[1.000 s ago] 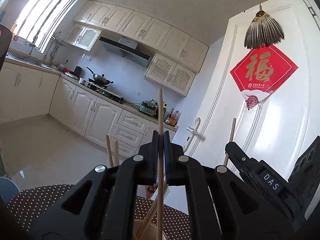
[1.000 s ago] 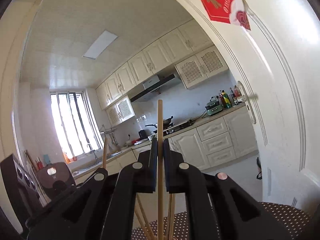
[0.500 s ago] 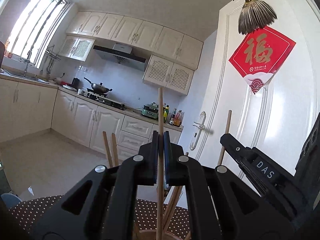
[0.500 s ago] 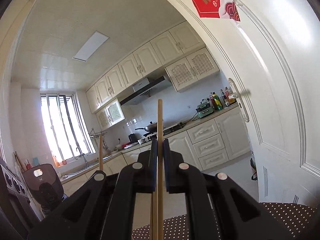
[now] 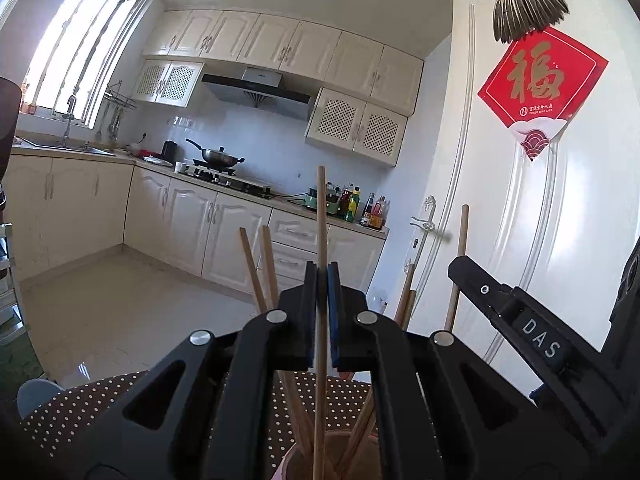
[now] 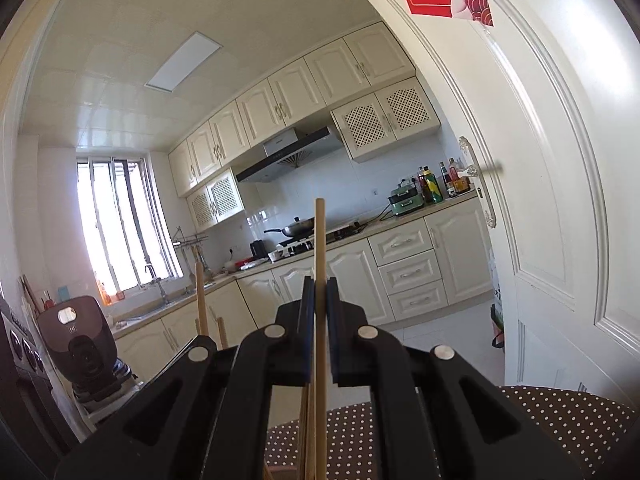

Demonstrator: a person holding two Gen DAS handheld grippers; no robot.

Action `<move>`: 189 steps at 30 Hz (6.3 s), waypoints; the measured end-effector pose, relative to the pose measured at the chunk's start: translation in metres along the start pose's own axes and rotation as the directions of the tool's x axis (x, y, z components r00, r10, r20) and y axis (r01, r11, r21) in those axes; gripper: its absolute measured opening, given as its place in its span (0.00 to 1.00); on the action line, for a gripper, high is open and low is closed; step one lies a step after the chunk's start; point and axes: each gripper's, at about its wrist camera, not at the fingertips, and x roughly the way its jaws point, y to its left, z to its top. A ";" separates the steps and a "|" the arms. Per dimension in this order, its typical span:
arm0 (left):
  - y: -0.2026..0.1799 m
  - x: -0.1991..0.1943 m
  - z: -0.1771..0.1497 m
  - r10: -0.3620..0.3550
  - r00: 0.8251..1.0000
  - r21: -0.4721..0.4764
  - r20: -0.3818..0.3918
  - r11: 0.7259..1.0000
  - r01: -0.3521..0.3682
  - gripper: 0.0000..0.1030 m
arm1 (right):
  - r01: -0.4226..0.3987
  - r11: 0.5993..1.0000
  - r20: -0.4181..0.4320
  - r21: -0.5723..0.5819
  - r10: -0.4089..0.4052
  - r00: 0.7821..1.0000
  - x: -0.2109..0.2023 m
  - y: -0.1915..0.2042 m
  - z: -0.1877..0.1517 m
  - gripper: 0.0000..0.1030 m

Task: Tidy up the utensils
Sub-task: 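Raise both grippers with their chopsticks above the pink cup, then lower both chopsticks into the pink cup and open both grippers, then withdraw both grippers from the cup back to the chopstick pile, then close the left gripper on a chopstick from the pile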

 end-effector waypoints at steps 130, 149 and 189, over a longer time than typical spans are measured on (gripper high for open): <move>0.009 -0.180 -0.118 0.087 0.770 0.172 -0.632 0.985 0.029 0.73 | 0.240 0.931 -0.685 -0.274 -0.364 0.630 -0.141 0.004 -0.132 0.78; -0.001 -0.139 -0.122 0.017 0.695 0.117 -0.719 0.988 0.097 0.74 | 0.283 0.890 -0.684 -0.358 -0.456 0.569 -0.134 -0.005 -0.130 0.79; -0.064 -0.003 -0.133 0.228 0.412 0.276 -0.882 0.959 0.060 0.75 | 0.292 0.924 -0.713 -0.246 -0.376 0.592 -0.184 -0.022 -0.105 0.77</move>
